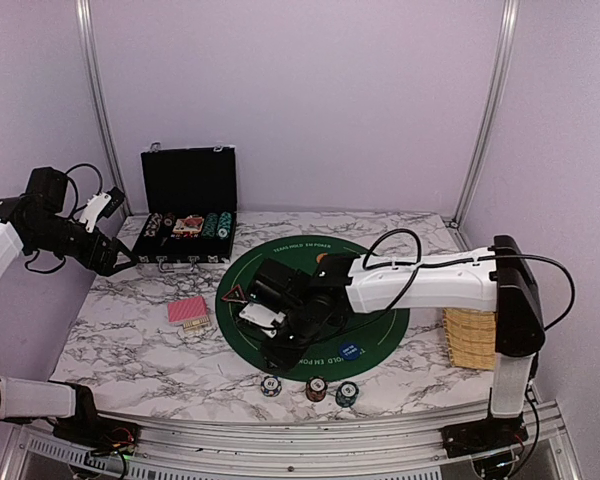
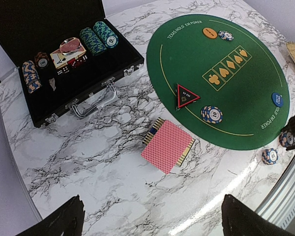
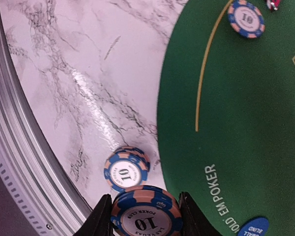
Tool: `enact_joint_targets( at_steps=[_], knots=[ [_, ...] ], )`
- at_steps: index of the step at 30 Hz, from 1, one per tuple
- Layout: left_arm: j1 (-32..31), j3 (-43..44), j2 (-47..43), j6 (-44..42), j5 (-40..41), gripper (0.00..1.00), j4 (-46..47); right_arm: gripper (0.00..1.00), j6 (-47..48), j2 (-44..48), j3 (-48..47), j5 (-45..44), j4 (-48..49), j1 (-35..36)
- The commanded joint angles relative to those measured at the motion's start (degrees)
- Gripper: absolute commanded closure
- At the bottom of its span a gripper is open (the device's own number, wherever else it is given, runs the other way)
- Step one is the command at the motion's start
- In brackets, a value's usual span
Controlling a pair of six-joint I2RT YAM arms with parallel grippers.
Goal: Distribute texas hold em gaming equipment
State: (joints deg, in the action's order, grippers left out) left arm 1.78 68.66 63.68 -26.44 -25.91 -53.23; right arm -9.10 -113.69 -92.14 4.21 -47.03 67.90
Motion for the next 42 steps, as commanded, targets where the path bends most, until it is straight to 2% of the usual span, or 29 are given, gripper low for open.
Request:
enact_joint_targets(
  at_steps=[1,8,13,18,28,31,38,42],
  knots=[
    [-0.2,1.8,-0.8,-0.9,-0.6,0.01,-2.0,1.00,-2.8,7.2,5.3,-2.6,0.2,-5.4],
    [-0.2,1.6,-0.7,-1.1,-0.7,0.01,-2.0,1.00,-5.9,16.0,20.6,-5.6,4.6,-17.3],
    [-0.2,1.5,-0.9,-1.2,-0.7,0.01,-2.0,1.00,-8.3,20.1,29.4,-6.4,8.4,-23.3],
    [-0.2,1.8,-0.6,-1.1,-0.9,0.01,-2.0,1.00,-8.9,21.2,34.7,-5.7,11.7,-26.2],
    [-0.2,1.8,-0.7,-1.1,-0.5,0.01,-2.1,0.99,-8.4,18.9,37.4,-5.2,14.4,-27.1],
    [-0.2,1.9,-0.7,-1.1,-0.5,0.01,-2.1,0.88,-8.4,18.6,37.6,-5.0,14.5,-27.4],
    [-0.2,2.0,-0.4,-1.1,-1.0,0.01,-2.1,0.56,-8.0,18.2,38.0,-5.1,13.6,-27.4],
    [-0.2,2.1,-0.4,-1.1,-1.1,0.01,-2.1,0.47,-7.6,18.3,37.4,-5.5,12.9,-27.4]
  ],
)
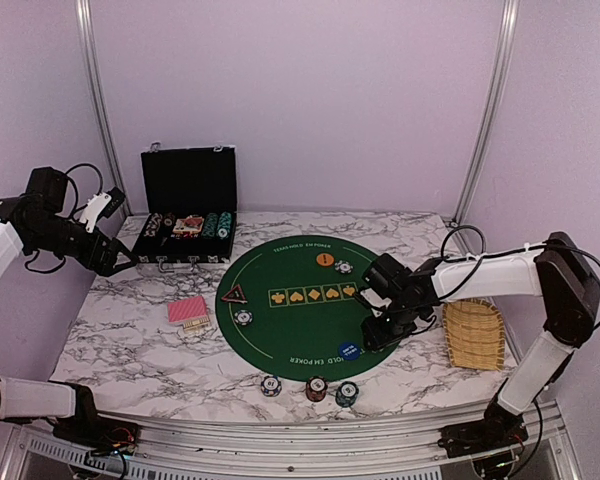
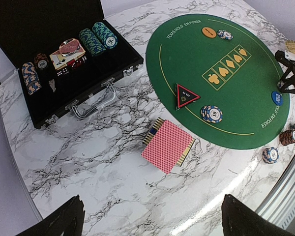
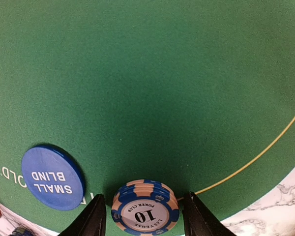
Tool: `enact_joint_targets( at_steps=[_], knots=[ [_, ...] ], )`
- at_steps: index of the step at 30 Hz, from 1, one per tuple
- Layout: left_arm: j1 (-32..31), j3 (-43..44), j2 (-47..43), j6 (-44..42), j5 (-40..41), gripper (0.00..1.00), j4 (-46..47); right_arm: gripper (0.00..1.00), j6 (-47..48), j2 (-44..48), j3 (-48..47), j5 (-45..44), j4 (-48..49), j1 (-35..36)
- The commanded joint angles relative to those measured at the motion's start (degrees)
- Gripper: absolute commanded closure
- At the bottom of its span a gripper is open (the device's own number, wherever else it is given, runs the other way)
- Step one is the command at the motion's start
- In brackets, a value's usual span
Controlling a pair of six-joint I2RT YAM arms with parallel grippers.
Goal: Distribute texas hold em gaming equipment
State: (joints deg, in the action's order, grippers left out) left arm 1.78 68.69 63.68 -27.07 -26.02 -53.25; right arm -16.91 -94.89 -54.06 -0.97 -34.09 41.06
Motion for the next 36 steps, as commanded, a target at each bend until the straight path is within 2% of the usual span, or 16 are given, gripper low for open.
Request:
enact_joint_targets(
  at_steps=[1,11,17,26,29,36],
  knots=[
    [-0.2,2.1,-0.4,-0.5,-0.9,0.01,-2.0,0.43,0.2,-0.6,-1.0,-0.6,-0.4,-0.5],
    [-0.2,2.4,-0.5,-0.3,-1.0,0.01,-2.0,0.37,0.3,4.0,-8.7,-5.1,-7.3,0.4],
    [-0.2,2.7,-0.4,-0.2,-1.1,0.01,-2.1,0.27,-0.8,5.6,-16.2,-7.9,-14.1,9.5],
    [-0.2,2.8,-0.4,0.0,-1.1,0.01,-2.1,0.13,-0.5,-0.3,-24.6,-1.9,-19.4,24.9],
    [-0.2,2.8,-0.4,0.0,-1.1,0.01,-2.2,0.11,-0.1,-3.0,-25.0,-1.6,-19.8,27.4],
    [-0.2,2.9,-0.7,-0.2,-0.9,0.01,-2.4,0.11,0.7,-5.7,-23.3,0.4,-17.0,27.9]
  ],
)
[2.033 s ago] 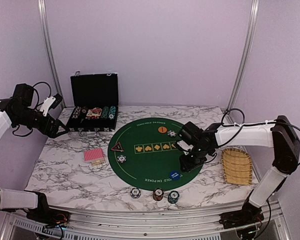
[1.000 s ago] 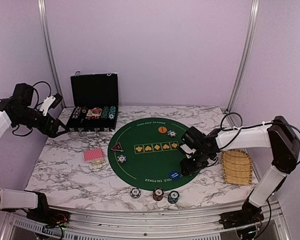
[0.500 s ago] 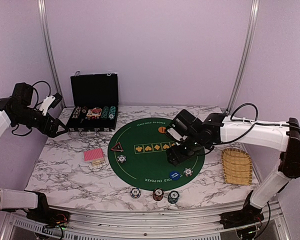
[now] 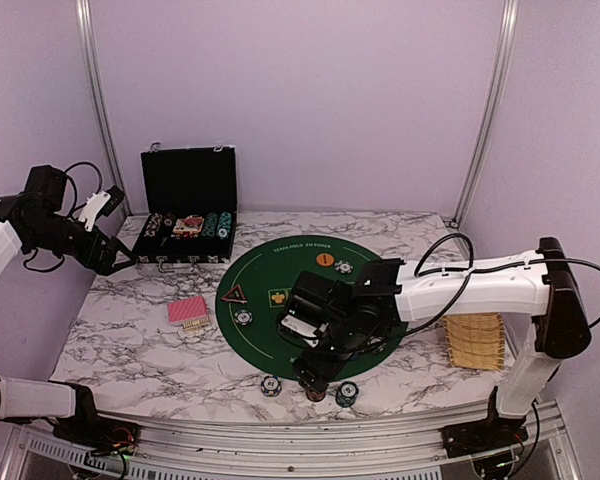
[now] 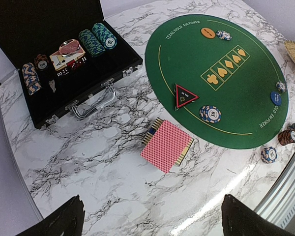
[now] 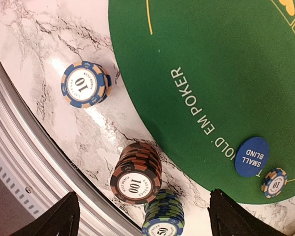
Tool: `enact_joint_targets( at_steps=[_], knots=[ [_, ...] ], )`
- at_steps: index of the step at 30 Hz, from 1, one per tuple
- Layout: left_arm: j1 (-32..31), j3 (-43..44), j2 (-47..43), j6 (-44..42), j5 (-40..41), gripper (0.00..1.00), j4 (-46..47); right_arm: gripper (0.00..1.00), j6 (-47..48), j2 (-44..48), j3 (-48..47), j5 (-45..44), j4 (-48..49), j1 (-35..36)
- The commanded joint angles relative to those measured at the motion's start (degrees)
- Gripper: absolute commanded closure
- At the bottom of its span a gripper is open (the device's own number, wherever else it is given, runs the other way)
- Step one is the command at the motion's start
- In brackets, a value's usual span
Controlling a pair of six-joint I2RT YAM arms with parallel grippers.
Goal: Distribute texas hold em gaming equipment
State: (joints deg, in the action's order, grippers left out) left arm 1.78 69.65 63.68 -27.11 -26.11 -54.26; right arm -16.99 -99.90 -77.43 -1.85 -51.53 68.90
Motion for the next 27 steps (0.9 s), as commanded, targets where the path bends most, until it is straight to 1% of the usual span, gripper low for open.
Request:
enact_joint_targets(
  at_steps=[1,9,17,27],
  knots=[
    [-0.2,2.0,-0.7,-0.1,-0.9,0.01,-1.3,0.11,0.9,-1.1,0.2,1.3,0.7,0.0],
    [-0.2,2.1,-0.6,-0.1,-0.8,0.01,-1.5,0.12,2.3,-4.0,1.8,4.7,3.0,0.0],
    [-0.2,2.1,-0.5,-0.1,-0.9,0.01,-1.5,0.15,2.5,-5.2,2.8,4.3,4.0,0.0],
    [-0.2,2.1,-0.7,-0.3,-0.4,0.01,-1.5,0.32,2.8,-6.4,2.9,3.5,4.7,-0.1]
  ],
)
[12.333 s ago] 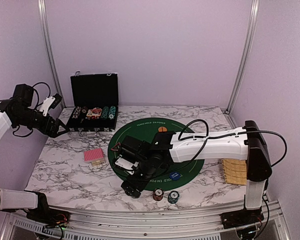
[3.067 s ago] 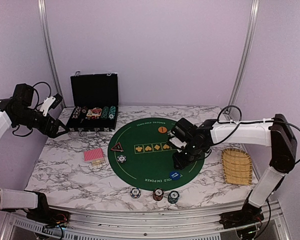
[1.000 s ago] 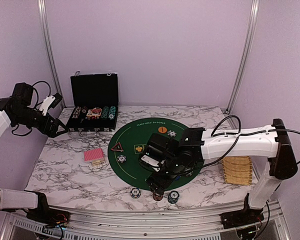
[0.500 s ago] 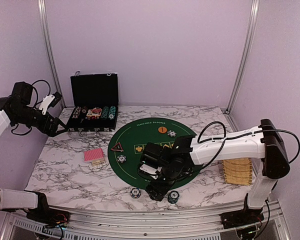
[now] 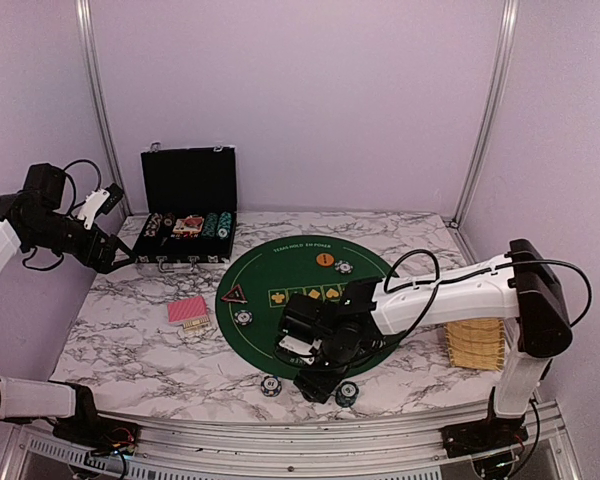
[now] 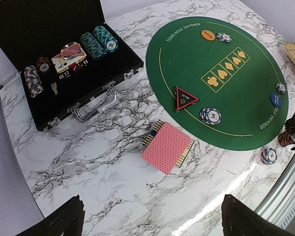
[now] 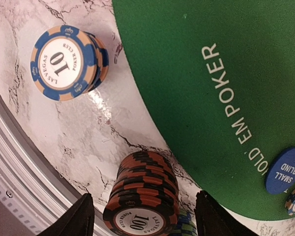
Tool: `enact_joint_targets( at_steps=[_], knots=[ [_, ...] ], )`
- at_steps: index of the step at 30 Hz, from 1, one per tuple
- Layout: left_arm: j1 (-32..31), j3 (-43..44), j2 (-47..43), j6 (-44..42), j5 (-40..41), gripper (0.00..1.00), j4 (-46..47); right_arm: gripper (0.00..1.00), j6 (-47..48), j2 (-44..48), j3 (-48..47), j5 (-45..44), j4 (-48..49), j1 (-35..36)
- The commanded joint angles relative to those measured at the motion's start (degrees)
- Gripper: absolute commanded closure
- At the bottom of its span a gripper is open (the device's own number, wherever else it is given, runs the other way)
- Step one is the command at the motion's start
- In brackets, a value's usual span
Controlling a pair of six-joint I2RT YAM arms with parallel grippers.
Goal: Distribute texas hold em gaming equipment
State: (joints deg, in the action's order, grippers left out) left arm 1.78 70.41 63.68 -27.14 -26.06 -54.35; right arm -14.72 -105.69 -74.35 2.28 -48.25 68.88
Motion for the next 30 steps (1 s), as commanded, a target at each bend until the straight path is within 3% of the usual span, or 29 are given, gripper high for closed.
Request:
enact_joint_targets(
  at_steps=[1,9,17,30],
  knots=[
    [-0.2,1.3,-0.7,-0.3,-0.4,0.01,-1.4,0.34,0.6,-0.7,-0.2,-0.6,1.5,-0.1],
    [-0.2,1.2,-0.6,-0.3,-0.5,0.01,-1.4,0.46,0.7,-0.3,-0.4,-0.9,1.4,-0.5],
    [-0.2,1.1,-0.4,-0.2,-0.2,0.01,-1.5,0.68,0.6,0.0,-0.8,-1.0,0.8,-0.5],
    [-0.2,1.2,-0.5,-0.3,-0.2,0.01,-1.5,0.89,0.9,1.1,-6.0,-2.9,-3.4,-0.5]
  ],
)
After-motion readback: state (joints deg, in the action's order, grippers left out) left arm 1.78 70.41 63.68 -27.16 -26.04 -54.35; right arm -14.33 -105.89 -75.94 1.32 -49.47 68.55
